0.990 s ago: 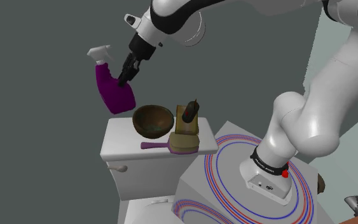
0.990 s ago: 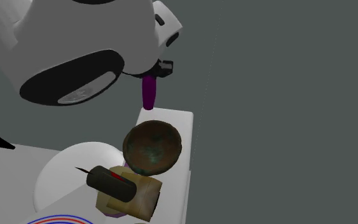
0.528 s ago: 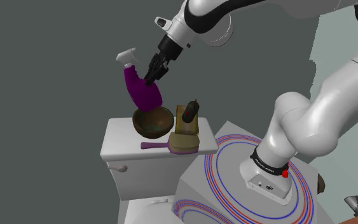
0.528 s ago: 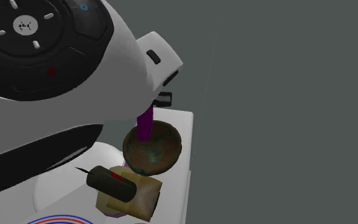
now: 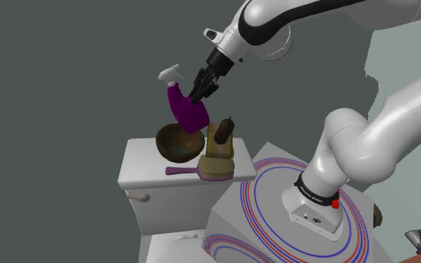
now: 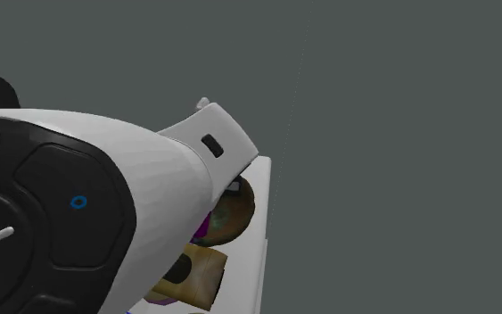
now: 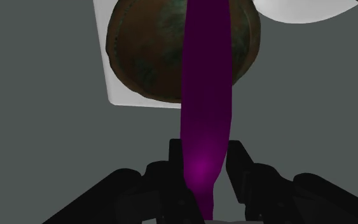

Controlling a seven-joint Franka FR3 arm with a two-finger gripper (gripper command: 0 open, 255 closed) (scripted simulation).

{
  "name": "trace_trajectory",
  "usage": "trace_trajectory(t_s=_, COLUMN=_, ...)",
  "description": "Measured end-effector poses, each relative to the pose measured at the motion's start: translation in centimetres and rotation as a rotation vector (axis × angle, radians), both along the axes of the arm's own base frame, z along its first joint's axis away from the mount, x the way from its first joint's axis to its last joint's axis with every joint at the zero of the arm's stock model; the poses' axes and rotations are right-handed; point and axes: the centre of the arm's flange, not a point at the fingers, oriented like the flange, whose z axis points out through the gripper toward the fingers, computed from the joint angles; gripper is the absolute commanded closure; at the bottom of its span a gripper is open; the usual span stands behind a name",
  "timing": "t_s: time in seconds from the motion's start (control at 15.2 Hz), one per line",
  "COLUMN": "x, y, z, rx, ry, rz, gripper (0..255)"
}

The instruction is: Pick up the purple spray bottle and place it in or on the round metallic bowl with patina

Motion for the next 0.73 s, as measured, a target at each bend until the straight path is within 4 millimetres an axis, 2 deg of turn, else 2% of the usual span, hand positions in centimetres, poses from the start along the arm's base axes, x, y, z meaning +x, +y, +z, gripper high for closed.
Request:
trace_trajectory(t_s=0.53, x=-0.1, y=0.0, z=-4.3, rx=0.0, ry=0.0, rz=0.001, gripper=255)
trace_trajectory(t_s=0.73, x=-0.1, y=0.0, z=-5.1, rx=0.0, ry=-0.001, rz=0.0, gripper=255)
